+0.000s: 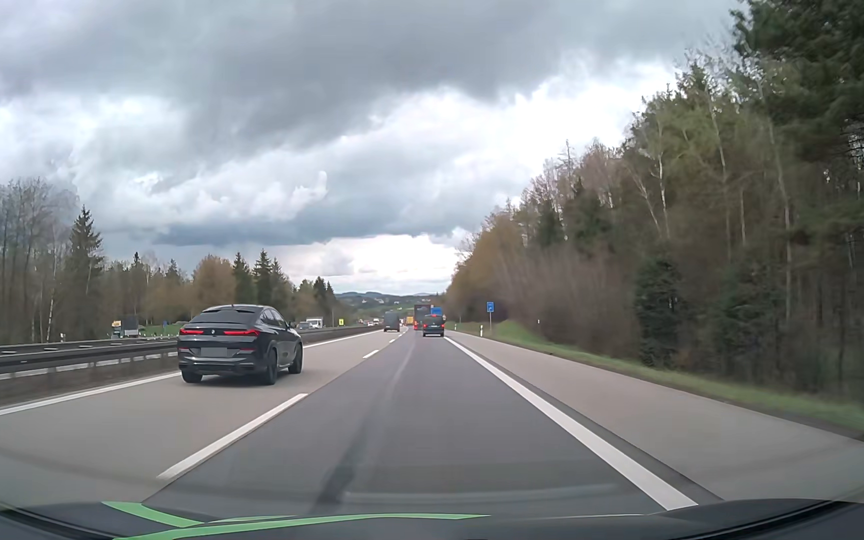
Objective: Follow the waypoints while adhering to traffic rules and regulations
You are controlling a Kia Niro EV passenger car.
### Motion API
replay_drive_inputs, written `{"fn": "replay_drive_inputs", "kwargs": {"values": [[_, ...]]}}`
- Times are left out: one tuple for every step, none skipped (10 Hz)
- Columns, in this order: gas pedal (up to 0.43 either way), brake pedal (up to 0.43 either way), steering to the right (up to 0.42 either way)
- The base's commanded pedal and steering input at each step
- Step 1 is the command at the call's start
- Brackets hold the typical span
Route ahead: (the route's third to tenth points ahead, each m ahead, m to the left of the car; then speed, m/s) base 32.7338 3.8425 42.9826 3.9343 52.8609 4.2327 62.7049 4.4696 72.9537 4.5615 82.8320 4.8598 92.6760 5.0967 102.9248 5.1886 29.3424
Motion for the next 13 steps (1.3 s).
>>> {"fn": "replay_drive_inputs", "kwargs": {"values": [[0.000, 0.000, -0.003], [0.000, 0.000, -0.003], [0.000, 0.000, -0.003], [0.000, 0.000, -0.003], [0.000, 0.000, -0.003], [0.000, 0.012, -0.002], [0.000, 0.043, -0.003], [0.000, 0.049, -0.002], [0.000, 0.055, -0.003], [0.000, 0.061, -0.003], [0.000, 0.061, -0.003], [0.000, 0.061, -0.002], [0.000, 0.061, -0.003]]}}
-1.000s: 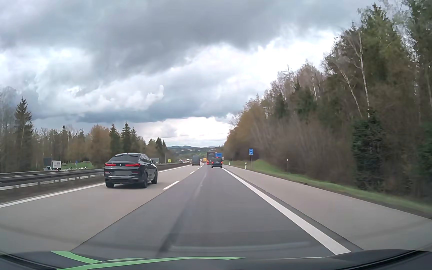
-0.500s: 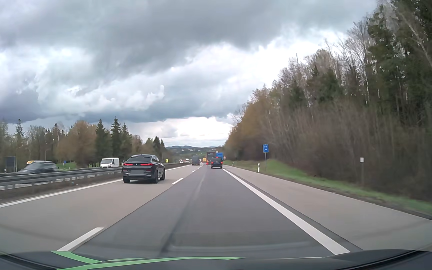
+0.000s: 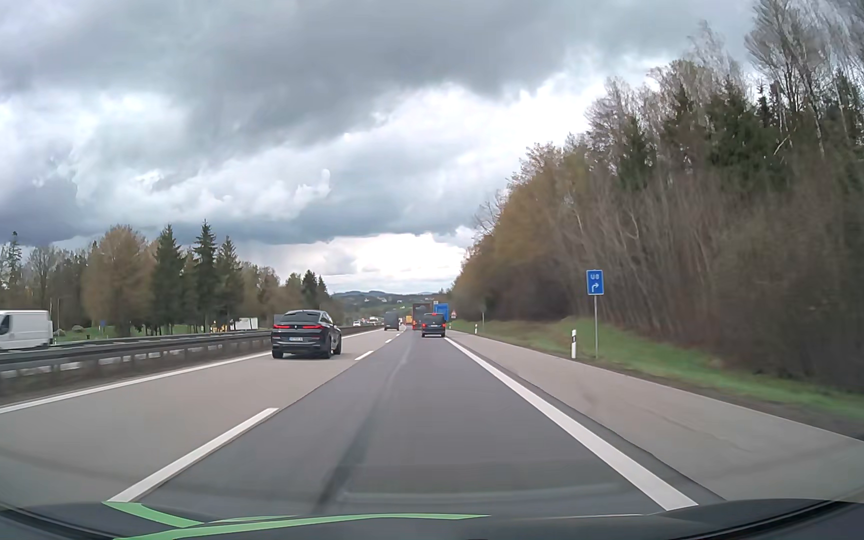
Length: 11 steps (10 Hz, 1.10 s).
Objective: Follow the waypoints while adhering to traffic rules and regulations
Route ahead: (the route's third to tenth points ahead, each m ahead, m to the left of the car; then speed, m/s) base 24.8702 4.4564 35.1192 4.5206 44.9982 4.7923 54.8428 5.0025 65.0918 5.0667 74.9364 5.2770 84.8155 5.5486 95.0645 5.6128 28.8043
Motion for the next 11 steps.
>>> {"fn": "replay_drive_inputs", "kwargs": {"values": [[0.000, 0.061, -0.003], [0.000, 0.061, -0.003], [0.000, 0.061, -0.003], [0.000, 0.055, -0.003], [0.000, 0.049, -0.003], [0.000, 0.043, -0.003], [0.000, 0.000, -0.004], [0.000, 0.000, -0.004], [0.000, 0.000, -0.004], [0.000, 0.000, -0.004], [0.000, 0.000, -0.004]]}}
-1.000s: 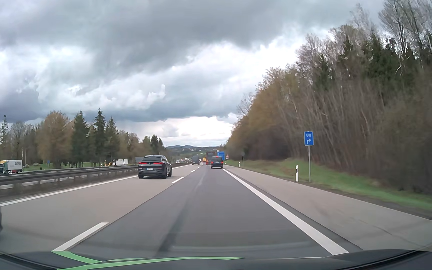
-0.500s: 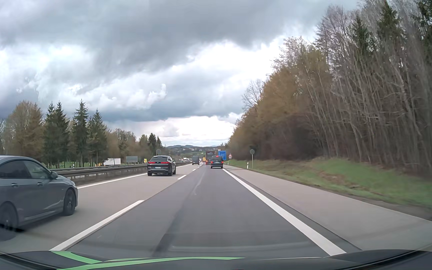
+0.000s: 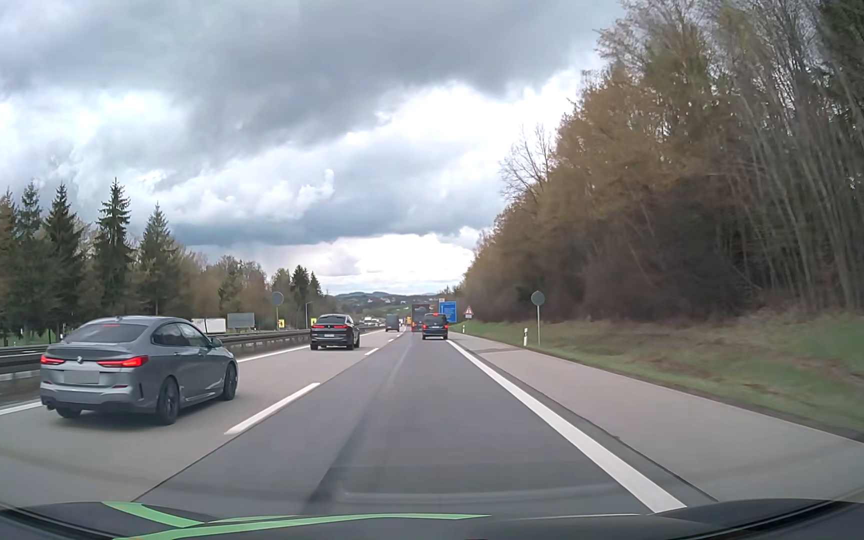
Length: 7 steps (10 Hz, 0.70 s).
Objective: Follow the waypoints while adhering to traffic rules and regulations
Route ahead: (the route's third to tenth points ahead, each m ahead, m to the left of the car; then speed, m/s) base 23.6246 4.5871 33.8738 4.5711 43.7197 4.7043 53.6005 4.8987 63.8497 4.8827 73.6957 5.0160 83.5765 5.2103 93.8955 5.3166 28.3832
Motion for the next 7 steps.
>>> {"fn": "replay_drive_inputs", "kwargs": {"values": [[0.000, 0.000, -0.004], [0.000, 0.000, -0.004], [0.000, 0.000, -0.004], [0.000, 0.000, -0.004], [0.000, 0.000, -0.005], [0.000, 0.000, -0.005], [0.000, 0.000, -0.004]]}}
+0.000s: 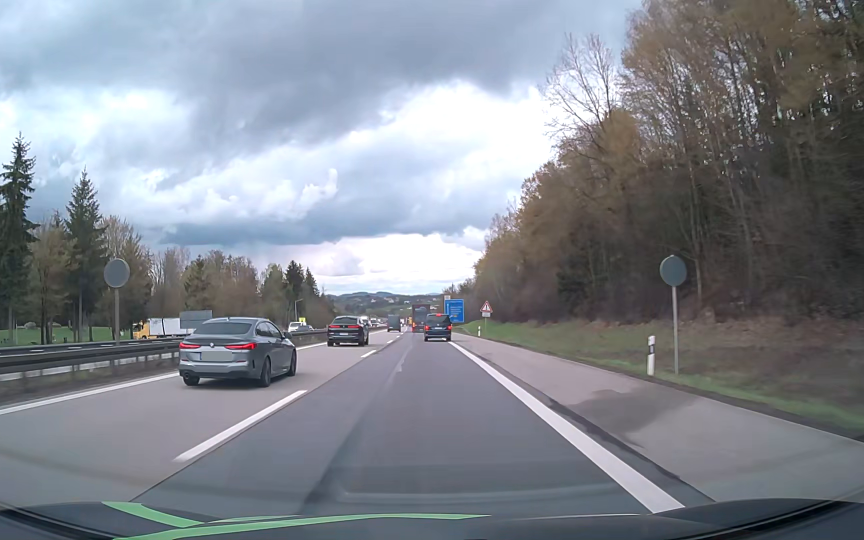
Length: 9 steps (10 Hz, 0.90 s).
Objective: Follow the waypoints while adhering to traffic rules and regulations
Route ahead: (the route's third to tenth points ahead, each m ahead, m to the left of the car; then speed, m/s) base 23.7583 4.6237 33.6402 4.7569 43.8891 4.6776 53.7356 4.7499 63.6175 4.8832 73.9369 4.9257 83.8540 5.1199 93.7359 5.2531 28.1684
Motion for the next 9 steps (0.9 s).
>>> {"fn": "replay_drive_inputs", "kwargs": {"values": [[0.000, 0.000, -0.005], [0.000, 0.000, -0.004], [0.000, 0.000, -0.004], [0.000, 0.000, -0.004], [0.000, 0.000, -0.004], [0.000, 0.000, -0.004], [0.000, 0.000, -0.004], [0.000, 0.000, -0.004], [0.000, 0.000, -0.004]]}}
